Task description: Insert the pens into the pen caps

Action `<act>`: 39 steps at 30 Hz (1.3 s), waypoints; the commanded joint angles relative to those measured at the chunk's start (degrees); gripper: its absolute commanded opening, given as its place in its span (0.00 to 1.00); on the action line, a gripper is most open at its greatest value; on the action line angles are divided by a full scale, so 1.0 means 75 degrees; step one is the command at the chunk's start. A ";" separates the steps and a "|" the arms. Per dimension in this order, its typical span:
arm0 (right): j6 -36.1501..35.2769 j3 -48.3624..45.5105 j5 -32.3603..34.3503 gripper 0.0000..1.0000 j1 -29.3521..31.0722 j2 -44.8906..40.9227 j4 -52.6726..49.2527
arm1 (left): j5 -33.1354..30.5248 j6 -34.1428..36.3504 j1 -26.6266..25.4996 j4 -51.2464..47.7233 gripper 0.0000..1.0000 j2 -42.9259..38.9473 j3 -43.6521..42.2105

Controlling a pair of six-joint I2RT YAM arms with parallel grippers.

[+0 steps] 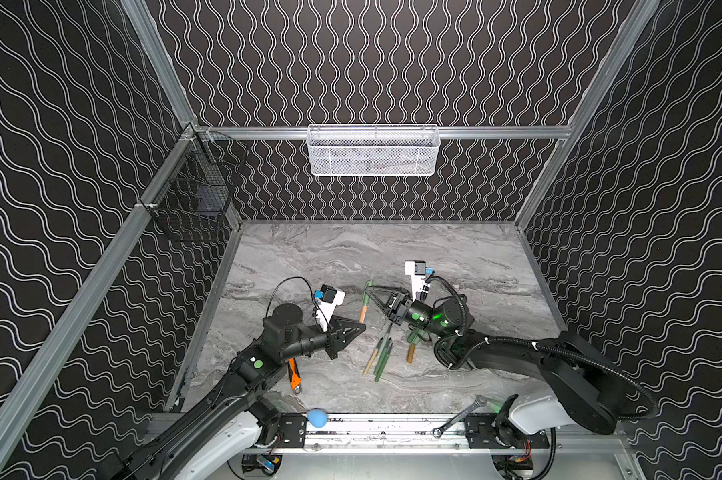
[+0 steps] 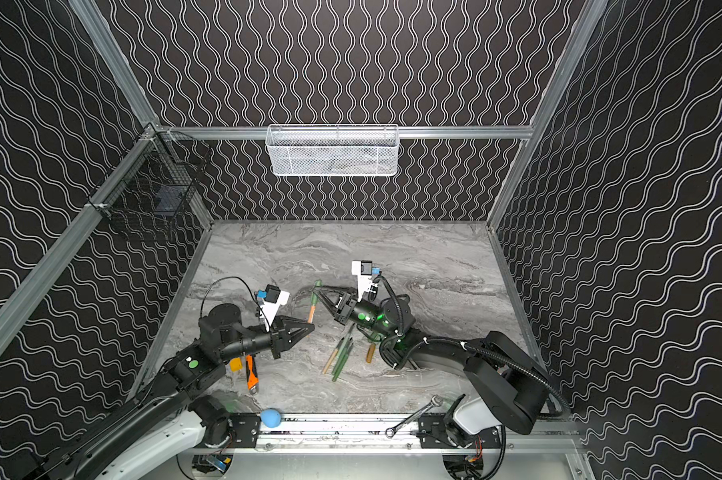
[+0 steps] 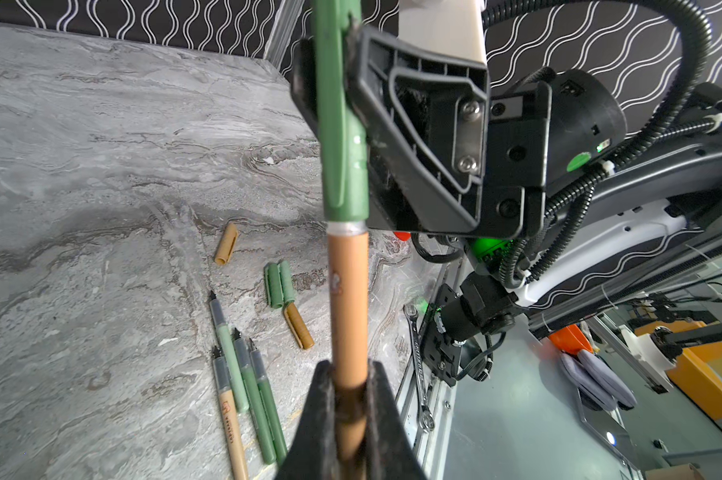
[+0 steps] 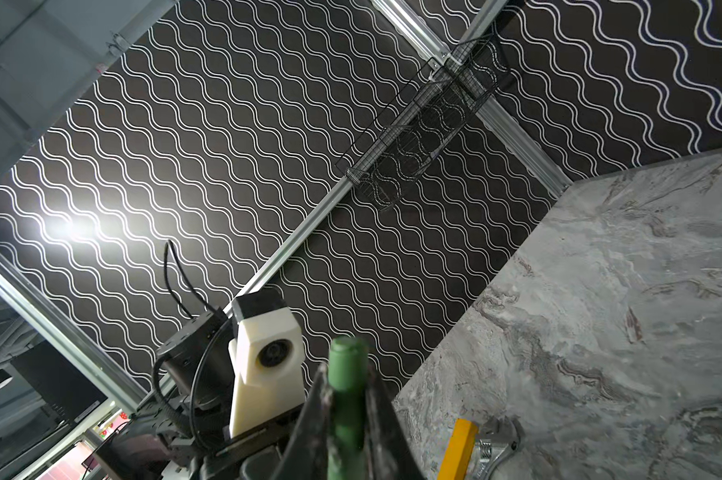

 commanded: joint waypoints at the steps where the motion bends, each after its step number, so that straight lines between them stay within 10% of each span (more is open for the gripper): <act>1: -0.0314 -0.0055 -0.0532 0.00 0.0076 -0.0126 -0.0556 | 0.0135 0.0054 0.0000 0.0889 0.00 -0.0037 0.0084; 25: -0.0070 0.0221 -0.0052 0.00 0.0831 -0.0370 -0.3016 | 0.0344 0.0439 0.0008 0.2733 0.00 0.0111 0.0397; 39: -0.1696 0.0412 0.0215 0.00 0.0909 -0.1093 -0.5106 | 0.0446 0.0820 0.0020 0.2023 0.00 -0.0201 0.0749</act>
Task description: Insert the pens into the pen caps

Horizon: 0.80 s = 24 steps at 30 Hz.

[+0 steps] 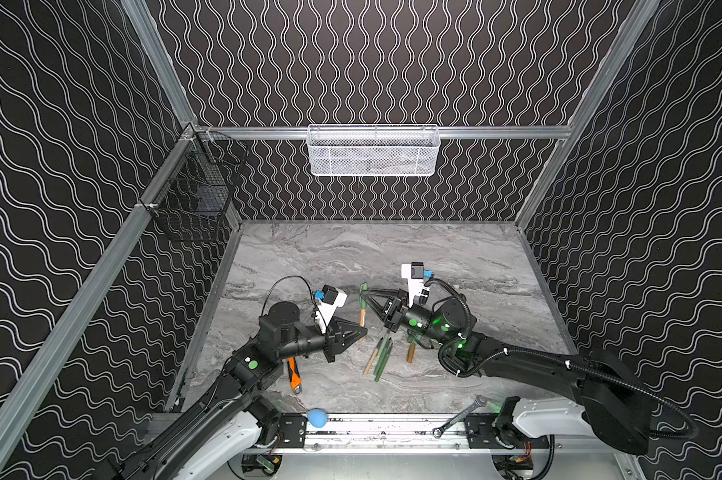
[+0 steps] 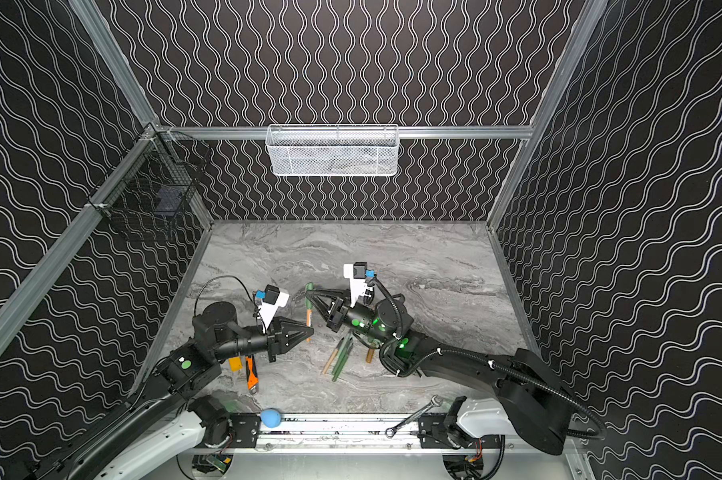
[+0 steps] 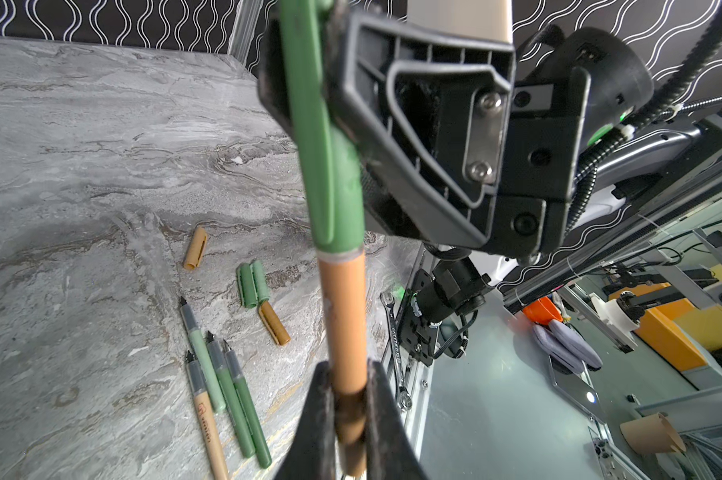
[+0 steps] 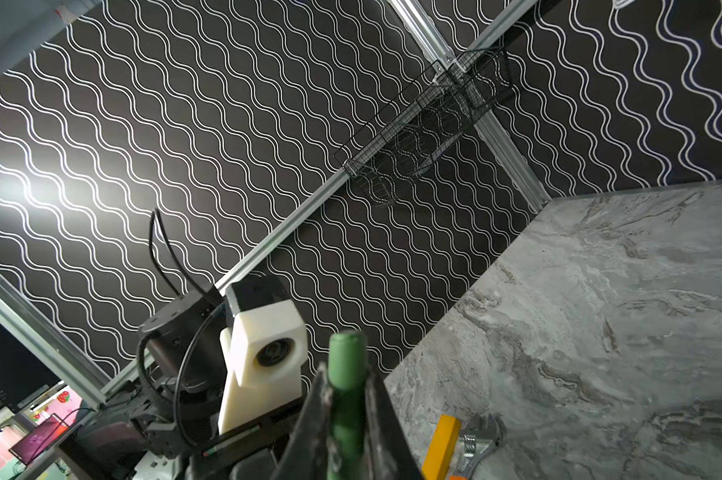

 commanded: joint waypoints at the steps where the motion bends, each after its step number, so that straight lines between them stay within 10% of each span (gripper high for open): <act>1: -0.0383 -0.0026 -0.0736 0.00 0.0075 0.0031 -0.2599 | -0.0016 0.0536 0.0022 0.2587 0.00 -0.0027 0.0263; 13: -0.1832 0.1234 -0.1252 0.00 -0.0012 0.0119 -0.5030 | 0.0645 0.0876 0.0036 0.1999 0.00 -0.0079 0.0693; 24: -0.0320 0.0890 -0.1179 0.00 -0.0405 0.0103 -0.3804 | 0.0507 0.0777 0.0034 0.2111 0.03 -0.0069 0.0621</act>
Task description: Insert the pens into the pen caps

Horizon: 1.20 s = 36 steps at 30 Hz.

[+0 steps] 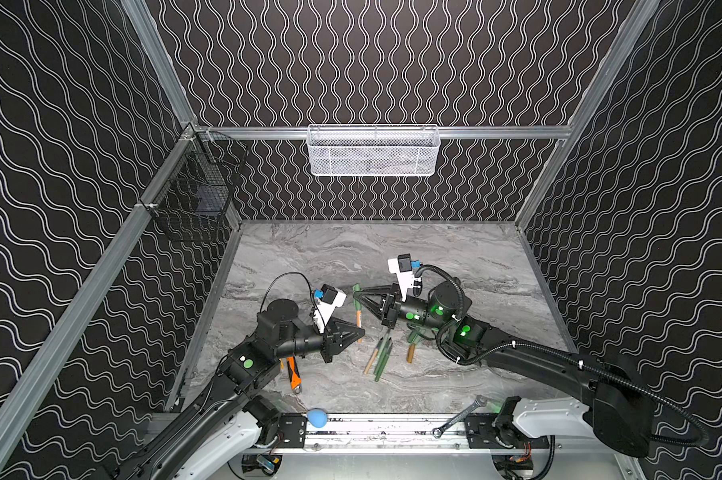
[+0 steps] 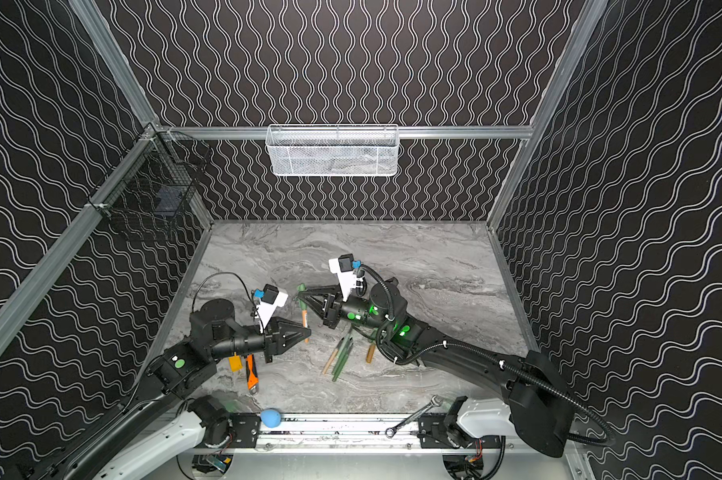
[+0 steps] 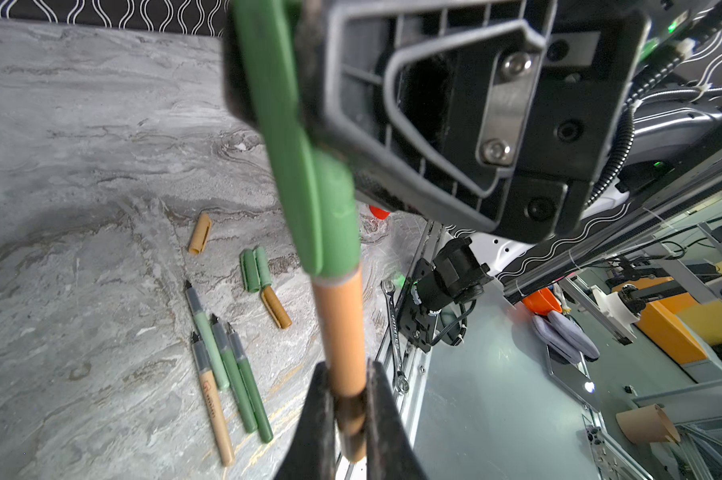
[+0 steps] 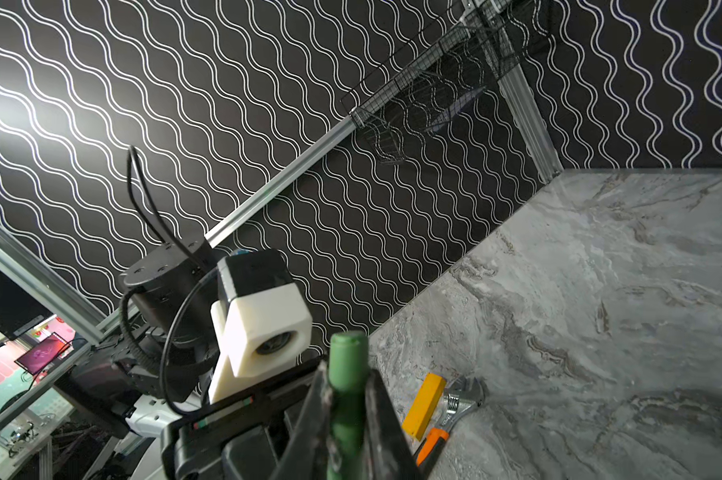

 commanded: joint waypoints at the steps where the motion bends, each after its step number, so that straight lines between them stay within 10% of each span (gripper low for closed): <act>1: 0.0524 -0.0204 0.0054 0.00 -0.0151 0.0062 -0.1641 | 0.0390 0.0584 0.0019 0.3086 0.09 -0.0029 0.0193; 9: 0.1633 -0.1009 -0.0033 0.00 -0.1687 -0.0268 -0.0869 | 0.0229 0.0718 0.0020 0.2310 0.91 -0.0102 0.0263; 11: 0.1519 -0.1071 -0.0231 0.00 -0.2193 -0.0271 -0.1144 | 0.0131 0.0723 0.0013 0.2164 0.98 -0.0228 0.0217; 25: -0.2230 0.1500 0.1580 0.00 -0.5818 0.1769 -0.7066 | -0.0244 0.1381 0.0007 -0.0545 0.99 -0.0342 0.0992; 36: -0.3771 0.3965 0.2443 0.00 -0.6650 0.4723 -0.8940 | -0.0741 0.2000 0.0007 -0.2094 0.99 -0.0271 0.1393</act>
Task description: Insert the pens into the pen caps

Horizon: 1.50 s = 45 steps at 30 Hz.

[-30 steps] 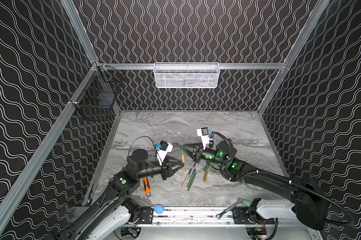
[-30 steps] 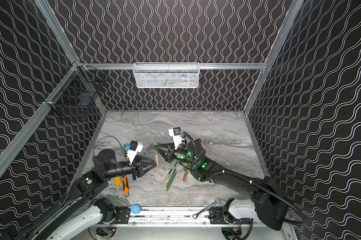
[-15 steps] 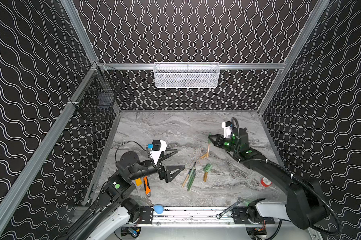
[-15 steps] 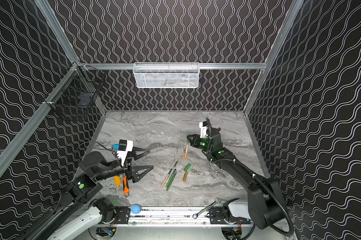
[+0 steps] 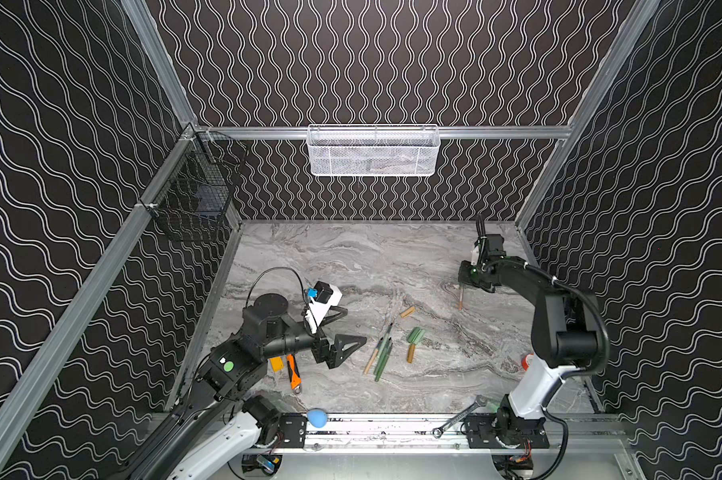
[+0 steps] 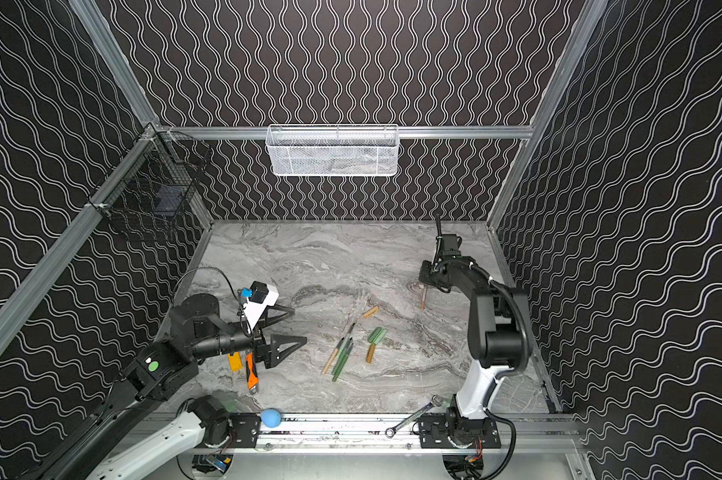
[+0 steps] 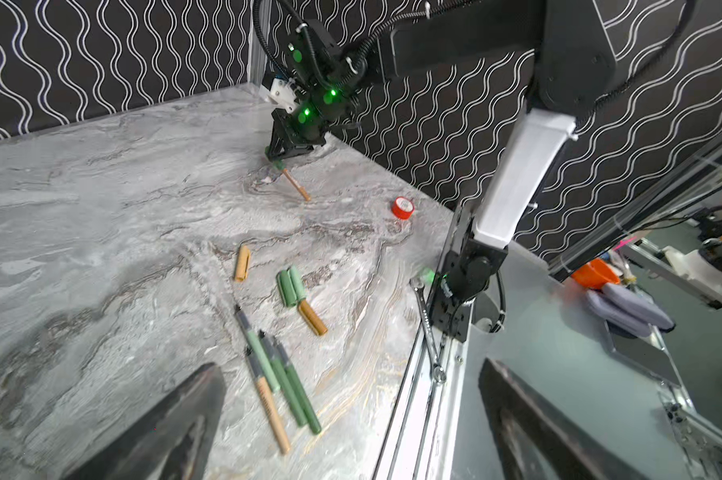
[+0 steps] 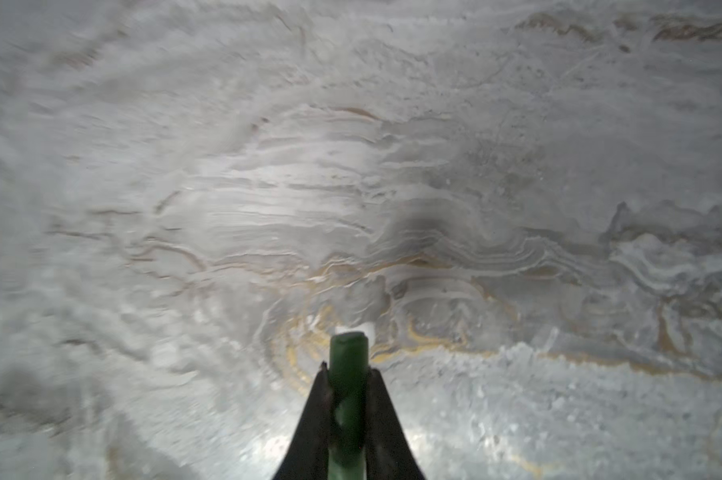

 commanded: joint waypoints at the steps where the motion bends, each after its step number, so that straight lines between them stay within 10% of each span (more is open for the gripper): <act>1: -0.0716 0.0485 0.0374 0.00 -0.0024 0.0539 -0.1025 | -0.0182 0.0227 0.0014 -0.0292 0.99 -0.0076 0.0032; 24: -0.0530 -0.0316 -0.0170 0.59 0.0808 -0.1173 -0.0979 | -0.1044 0.0273 0.0017 -0.0865 0.98 0.0051 0.0103; 45: 0.1690 -0.1799 -0.0963 0.62 0.4938 -0.1683 0.0237 | -0.3482 0.0115 0.0023 -0.1688 0.99 0.0445 0.0259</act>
